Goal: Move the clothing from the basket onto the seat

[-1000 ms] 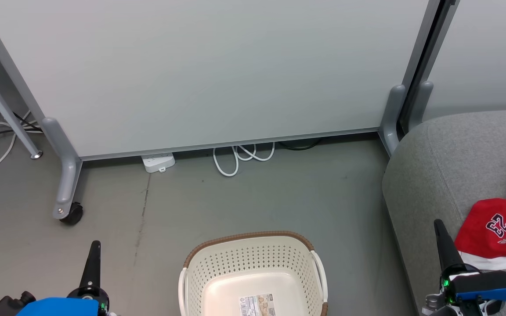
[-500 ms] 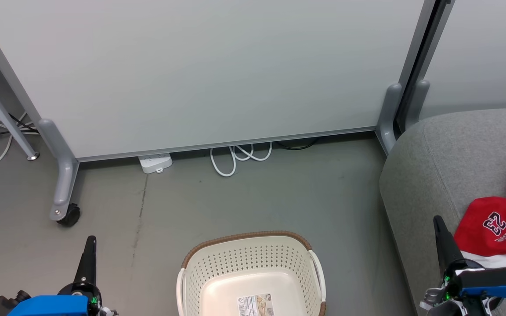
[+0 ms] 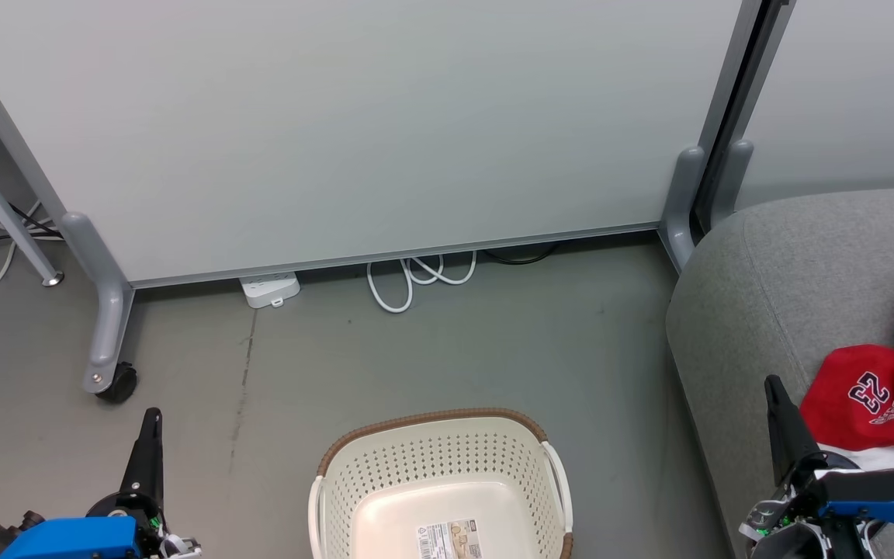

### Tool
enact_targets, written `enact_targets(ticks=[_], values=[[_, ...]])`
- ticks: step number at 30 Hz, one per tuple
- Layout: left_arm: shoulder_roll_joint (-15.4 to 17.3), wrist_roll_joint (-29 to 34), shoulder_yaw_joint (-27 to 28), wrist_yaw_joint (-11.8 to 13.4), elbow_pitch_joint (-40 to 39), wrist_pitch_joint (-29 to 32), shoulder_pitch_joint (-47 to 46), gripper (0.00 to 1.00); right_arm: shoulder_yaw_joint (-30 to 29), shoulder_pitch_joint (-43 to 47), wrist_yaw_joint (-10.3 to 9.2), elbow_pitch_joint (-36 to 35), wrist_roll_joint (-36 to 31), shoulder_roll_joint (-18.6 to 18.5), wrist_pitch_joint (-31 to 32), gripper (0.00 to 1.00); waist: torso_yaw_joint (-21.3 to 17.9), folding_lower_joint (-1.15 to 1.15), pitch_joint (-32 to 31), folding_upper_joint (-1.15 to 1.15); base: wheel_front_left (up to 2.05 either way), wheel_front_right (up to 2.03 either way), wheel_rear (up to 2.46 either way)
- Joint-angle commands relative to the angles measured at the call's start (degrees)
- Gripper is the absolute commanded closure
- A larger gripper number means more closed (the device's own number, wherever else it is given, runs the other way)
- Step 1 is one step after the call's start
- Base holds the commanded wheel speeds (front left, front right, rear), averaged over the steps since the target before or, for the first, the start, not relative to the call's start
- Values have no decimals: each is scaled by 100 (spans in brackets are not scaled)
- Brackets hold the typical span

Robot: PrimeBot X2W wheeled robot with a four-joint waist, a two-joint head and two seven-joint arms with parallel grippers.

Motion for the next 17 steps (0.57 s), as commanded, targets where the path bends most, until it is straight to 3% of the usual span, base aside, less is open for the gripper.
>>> enact_targets(ticks=[1, 17], values=[[15, -113, 50, -30, -42, 40, -81, 100, 6, -116, 0, 11, 143, -29, 21, 100, -6, 0, 0, 0, 0, 0, 0], [4, -573, 139, -34, -93, 177, -107, 100, 13, -177, 0, 80, 704, -32, 70, 100, -55, 0, 4, 0, 0, 0, 0]])
